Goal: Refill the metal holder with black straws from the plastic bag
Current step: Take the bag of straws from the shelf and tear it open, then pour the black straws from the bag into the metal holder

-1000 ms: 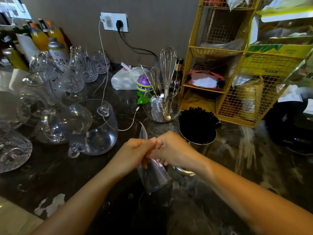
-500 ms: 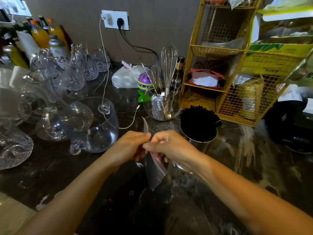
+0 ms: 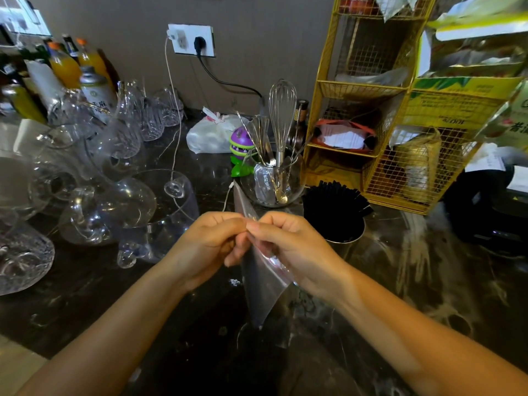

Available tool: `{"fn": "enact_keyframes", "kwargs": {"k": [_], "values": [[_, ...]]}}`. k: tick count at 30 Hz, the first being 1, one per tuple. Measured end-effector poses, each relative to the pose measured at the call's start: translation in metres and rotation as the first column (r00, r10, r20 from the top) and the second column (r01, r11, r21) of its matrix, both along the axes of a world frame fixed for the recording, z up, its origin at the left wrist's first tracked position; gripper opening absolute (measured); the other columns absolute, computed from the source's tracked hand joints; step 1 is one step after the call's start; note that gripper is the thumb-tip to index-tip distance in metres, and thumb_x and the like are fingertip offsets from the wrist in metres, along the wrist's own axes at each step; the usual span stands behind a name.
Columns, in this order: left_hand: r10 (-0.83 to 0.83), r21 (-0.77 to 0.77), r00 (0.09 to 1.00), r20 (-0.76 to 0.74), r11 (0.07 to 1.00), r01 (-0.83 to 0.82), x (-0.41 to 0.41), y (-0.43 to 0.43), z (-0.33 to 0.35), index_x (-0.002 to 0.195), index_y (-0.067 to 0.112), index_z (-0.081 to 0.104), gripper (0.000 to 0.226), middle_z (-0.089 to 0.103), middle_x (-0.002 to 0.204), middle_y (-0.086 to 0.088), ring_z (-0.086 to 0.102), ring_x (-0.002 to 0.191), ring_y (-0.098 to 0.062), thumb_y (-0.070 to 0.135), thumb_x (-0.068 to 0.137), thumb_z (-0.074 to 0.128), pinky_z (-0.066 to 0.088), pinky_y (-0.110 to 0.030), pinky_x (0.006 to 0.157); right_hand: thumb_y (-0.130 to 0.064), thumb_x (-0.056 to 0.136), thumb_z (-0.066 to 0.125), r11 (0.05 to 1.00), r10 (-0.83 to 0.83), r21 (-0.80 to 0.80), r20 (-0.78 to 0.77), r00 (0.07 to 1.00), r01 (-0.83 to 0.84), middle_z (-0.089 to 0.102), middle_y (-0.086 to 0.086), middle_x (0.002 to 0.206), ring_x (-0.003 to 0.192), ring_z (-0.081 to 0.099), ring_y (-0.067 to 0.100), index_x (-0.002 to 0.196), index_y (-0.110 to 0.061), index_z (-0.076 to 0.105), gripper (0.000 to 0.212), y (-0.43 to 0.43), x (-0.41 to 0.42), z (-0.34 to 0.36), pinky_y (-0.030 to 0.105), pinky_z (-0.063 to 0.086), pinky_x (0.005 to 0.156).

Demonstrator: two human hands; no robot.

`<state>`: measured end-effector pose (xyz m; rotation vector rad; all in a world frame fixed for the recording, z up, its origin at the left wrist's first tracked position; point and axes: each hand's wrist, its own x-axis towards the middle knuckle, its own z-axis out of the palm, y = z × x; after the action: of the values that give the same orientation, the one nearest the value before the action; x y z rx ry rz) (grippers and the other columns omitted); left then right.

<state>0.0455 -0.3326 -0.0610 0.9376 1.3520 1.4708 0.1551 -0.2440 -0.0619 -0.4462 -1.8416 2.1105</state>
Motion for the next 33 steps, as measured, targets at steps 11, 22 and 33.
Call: {"fn": "enact_keyframes", "kwargs": {"k": [11, 22, 33], "values": [[0.197, -0.132, 0.897, -0.395, 0.954, -0.268, -0.032, -0.013, -0.002, 0.034, 0.013, 0.053, 0.042, 0.047, 0.033, 0.000, 0.041, 0.036, -0.009, 0.003, 0.075, 0.053, 0.036, -0.014, 0.040, 0.006, 0.076, 0.053, 0.945, -0.266, 0.234, 0.135, 0.955, 0.230, 0.045, 0.001, 0.041, 0.031, 0.040, 0.002, 0.050, -0.010, 0.044, 0.032, 0.021, 0.012, -0.002, 0.010, 0.030, 0.033], [0.268, -0.071, 0.791, -0.550, 0.929, -0.364, -0.039, -0.006, 0.018, 0.065, 0.010, 0.062, 0.030, 0.054, 0.035, 0.000, 0.045, 0.032, -0.004, -0.012, 0.078, 0.047, 0.035, -0.010, 0.034, 0.006, 0.072, 0.056, 0.904, -0.257, 0.401, 0.237, 0.937, 0.147, 0.036, 0.004, 0.047, 0.046, 0.035, 0.013, 0.054, -0.013, 0.039, 0.032, 0.035, 0.022, 0.004, 0.016, 0.031, 0.042], [0.293, 0.227, 0.416, -0.861, 0.953, -0.202, -0.022, 0.031, 0.064, 0.077, 0.021, 0.070, 0.021, 0.058, 0.065, 0.016, 0.055, 0.059, 0.001, 0.018, 0.075, 0.050, 0.041, -0.008, 0.056, -0.066, 0.068, 0.037, 0.770, 0.279, -0.620, 0.110, 0.954, -0.154, 0.059, 0.020, 0.117, 0.103, 0.061, 0.036, 0.128, -0.009, 0.043, 0.083, 0.043, 0.009, 0.014, 0.049, 0.050, 0.087]]}}
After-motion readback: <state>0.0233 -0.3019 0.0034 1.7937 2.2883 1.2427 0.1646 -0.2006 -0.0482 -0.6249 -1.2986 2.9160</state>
